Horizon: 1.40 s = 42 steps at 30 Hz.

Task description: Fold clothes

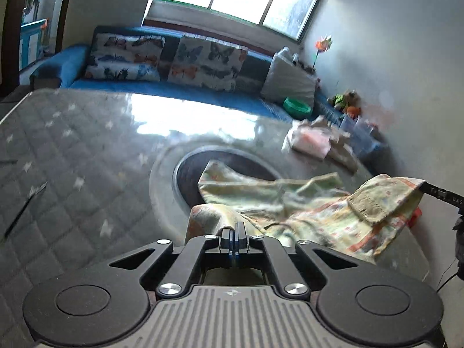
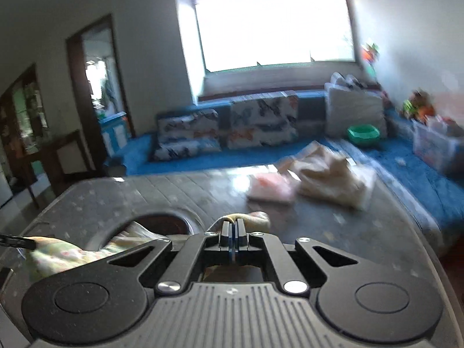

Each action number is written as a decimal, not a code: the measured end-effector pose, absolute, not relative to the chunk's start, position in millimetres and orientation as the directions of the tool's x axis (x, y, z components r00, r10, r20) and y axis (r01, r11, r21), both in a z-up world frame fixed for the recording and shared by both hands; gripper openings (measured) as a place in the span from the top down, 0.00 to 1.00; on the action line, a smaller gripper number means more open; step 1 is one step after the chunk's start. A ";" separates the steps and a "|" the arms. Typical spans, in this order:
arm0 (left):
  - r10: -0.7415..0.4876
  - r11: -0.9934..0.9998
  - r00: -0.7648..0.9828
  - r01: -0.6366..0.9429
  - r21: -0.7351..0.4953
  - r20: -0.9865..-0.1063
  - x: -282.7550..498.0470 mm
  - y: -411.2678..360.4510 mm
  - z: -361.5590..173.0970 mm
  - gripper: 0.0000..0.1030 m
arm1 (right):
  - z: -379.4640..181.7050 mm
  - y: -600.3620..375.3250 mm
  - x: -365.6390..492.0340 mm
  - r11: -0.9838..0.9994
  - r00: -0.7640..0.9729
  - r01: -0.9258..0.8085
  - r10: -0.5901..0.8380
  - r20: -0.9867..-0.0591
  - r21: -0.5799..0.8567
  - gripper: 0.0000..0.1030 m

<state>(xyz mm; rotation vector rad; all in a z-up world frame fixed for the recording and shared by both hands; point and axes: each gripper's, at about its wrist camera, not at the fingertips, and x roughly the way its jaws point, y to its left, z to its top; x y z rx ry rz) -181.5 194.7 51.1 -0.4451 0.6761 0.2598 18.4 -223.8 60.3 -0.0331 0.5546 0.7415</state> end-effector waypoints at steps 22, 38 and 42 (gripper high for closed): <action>0.201 0.870 0.634 -0.466 -0.162 -0.747 -200.5 215.8 47.6 0.53 | 1.9 -227.1 70.4 0.767 0.456 -0.601 0.559 -0.693 0.223 0.67; 0.184 0.855 0.592 -0.490 -0.169 -0.784 -96.2 262.6 31.4 0.49 | -73.7 -162.8 197.8 0.601 0.203 -0.157 0.796 -0.570 0.784 0.56; 0.154 0.858 0.582 -0.480 -0.184 -0.798 -61.4 271.5 23.6 0.49 | -94.0 -158.1 210.5 0.585 0.169 -0.068 0.805 -0.569 0.808 0.56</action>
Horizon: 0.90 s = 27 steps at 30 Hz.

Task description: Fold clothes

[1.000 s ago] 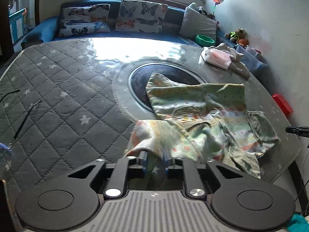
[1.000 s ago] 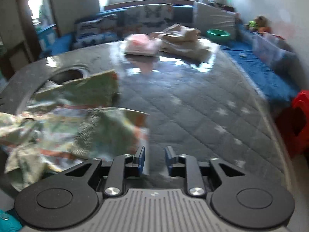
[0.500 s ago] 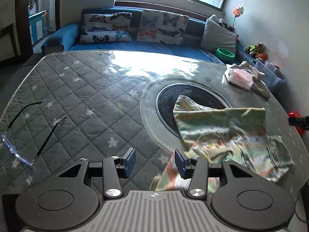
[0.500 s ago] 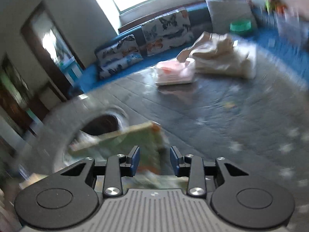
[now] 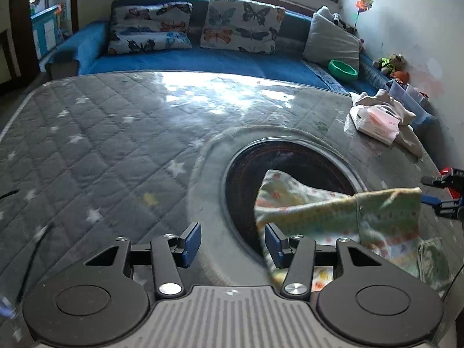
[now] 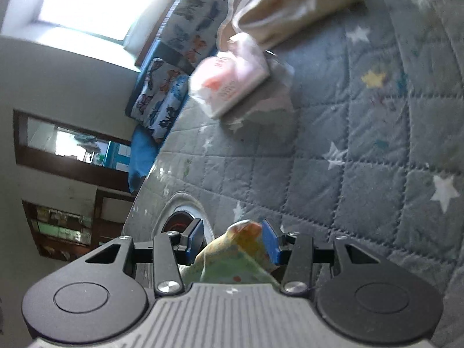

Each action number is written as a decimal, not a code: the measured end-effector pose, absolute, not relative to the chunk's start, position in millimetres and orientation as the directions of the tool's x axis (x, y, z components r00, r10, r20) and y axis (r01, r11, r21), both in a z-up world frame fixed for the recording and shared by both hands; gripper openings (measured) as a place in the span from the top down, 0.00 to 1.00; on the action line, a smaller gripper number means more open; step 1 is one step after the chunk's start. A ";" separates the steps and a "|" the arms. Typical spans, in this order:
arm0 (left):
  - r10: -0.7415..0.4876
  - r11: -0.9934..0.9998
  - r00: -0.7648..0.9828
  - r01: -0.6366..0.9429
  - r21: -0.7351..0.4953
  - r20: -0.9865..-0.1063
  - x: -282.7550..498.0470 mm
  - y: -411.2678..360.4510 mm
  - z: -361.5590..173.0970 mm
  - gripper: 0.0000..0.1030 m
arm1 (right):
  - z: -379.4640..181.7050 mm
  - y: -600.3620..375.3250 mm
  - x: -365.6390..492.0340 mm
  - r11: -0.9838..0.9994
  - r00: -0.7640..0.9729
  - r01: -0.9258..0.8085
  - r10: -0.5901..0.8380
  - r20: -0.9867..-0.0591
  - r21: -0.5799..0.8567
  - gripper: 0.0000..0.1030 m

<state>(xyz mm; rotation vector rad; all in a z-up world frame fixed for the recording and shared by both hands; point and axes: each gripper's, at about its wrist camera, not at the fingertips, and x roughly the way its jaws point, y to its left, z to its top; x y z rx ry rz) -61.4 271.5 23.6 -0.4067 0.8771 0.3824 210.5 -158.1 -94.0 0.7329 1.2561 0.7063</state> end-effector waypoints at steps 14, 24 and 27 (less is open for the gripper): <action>0.085 0.889 0.576 -0.412 -0.199 -0.813 44.3 277.8 -16.9 0.47 | -105.6 -134.9 222.8 0.614 0.043 -0.074 0.790 -0.612 0.786 0.74; 0.059 0.927 0.548 -0.341 -0.158 -0.835 73.0 259.9 -45.5 0.51 | -77.6 -129.8 217.0 0.584 0.115 -0.276 0.809 -0.577 0.763 0.92; 0.064 0.934 0.558 -0.325 -0.147 -0.828 74.4 257.5 -46.4 0.78 | -62.5 -126.6 213.2 0.549 0.141 -0.357 0.832 -0.537 0.756 0.94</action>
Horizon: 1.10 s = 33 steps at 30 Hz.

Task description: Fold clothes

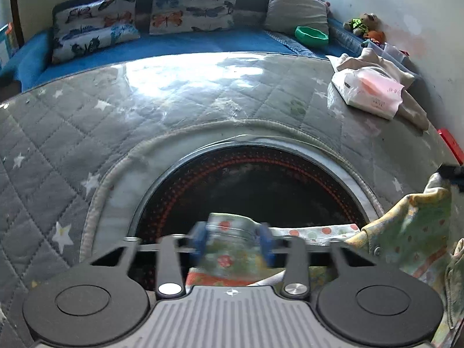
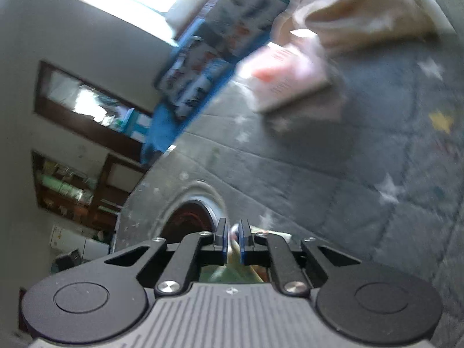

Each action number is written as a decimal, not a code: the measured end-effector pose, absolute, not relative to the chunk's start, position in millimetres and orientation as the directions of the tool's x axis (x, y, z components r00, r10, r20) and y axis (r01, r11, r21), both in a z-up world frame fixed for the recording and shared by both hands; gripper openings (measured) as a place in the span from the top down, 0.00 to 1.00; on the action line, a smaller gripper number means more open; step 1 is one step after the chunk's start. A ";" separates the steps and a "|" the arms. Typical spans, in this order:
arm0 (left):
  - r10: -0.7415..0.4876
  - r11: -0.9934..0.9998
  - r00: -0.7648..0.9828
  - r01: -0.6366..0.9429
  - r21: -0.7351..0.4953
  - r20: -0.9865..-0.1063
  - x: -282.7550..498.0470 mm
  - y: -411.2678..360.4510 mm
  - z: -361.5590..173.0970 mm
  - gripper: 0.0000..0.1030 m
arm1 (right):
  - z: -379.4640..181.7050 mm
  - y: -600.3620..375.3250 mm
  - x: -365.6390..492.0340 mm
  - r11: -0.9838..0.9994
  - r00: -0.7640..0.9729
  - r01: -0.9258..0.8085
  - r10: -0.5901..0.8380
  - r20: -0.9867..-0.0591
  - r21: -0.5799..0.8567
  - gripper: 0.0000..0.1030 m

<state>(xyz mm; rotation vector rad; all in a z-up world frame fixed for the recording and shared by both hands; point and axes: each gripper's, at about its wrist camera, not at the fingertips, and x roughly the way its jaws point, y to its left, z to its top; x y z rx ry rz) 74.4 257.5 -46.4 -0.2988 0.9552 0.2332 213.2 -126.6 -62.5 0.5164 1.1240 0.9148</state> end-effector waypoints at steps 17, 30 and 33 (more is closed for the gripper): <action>0.033 0.929 0.808 -0.243 -0.281 -0.588 21.7 245.6 15.6 0.92 | -71.4 -126.9 220.4 0.655 0.119 -0.296 0.748 -0.653 0.696 0.65; 0.076 0.927 0.895 -0.226 -0.298 -0.440 -4.8 258.7 32.8 0.92 | -22.8 -129.0 185.7 0.350 0.116 -0.644 0.923 -0.366 0.680 0.96; 0.052 0.924 0.877 -0.223 -0.309 -0.478 -3.0 263.0 20.9 0.92 | -36.0 -131.7 196.9 0.475 0.164 -0.559 0.867 -0.471 0.680 0.90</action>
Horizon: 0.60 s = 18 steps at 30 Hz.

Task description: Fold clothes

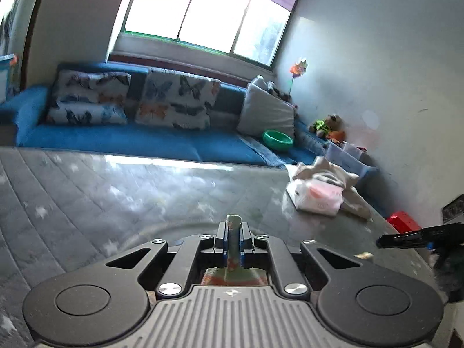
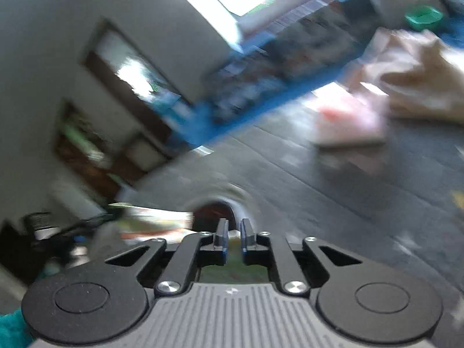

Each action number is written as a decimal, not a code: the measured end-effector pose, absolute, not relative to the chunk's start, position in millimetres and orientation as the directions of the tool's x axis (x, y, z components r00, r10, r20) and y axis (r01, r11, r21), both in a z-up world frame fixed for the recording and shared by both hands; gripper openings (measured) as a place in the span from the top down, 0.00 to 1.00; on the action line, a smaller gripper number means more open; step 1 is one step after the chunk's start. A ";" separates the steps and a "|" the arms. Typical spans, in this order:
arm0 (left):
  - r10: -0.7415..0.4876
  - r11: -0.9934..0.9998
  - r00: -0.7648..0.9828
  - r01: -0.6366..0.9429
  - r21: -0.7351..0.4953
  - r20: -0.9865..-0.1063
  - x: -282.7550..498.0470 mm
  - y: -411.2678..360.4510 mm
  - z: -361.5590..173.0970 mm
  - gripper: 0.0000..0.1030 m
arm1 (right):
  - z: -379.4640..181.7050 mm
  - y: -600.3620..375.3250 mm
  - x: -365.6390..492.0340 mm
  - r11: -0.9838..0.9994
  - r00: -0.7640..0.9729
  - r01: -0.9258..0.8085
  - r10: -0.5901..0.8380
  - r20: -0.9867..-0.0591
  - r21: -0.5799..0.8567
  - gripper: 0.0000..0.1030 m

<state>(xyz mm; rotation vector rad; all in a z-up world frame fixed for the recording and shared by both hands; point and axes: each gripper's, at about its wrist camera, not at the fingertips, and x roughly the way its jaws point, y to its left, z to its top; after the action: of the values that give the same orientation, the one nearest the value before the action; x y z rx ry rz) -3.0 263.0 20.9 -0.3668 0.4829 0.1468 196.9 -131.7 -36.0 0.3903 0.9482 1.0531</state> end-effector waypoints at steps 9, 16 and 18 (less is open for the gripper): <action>-0.173 0.948 0.893 0.037 -0.315 -0.416 -38.7 220.7 22.0 0.92 | -79.1 -134.9 217.4 0.539 0.099 -0.264 0.840 -0.534 0.799 0.53; -0.231 0.948 0.839 0.080 -0.307 -0.493 -71.0 190.3 6.3 0.92 | -75.3 -119.0 189.0 0.461 0.057 -0.441 0.871 -0.489 0.770 0.88; -0.225 0.946 0.831 0.062 -0.318 -0.508 -82.5 191.2 0.8 0.92 | -61.5 -119.6 165.7 0.417 0.022 -0.581 0.867 -0.498 0.699 0.90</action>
<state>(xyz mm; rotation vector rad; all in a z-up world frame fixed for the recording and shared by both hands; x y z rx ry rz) -82.5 191.2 0.8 -0.2971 0.5715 -0.1544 165.7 -119.6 -61.5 0.3389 1.0463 1.1548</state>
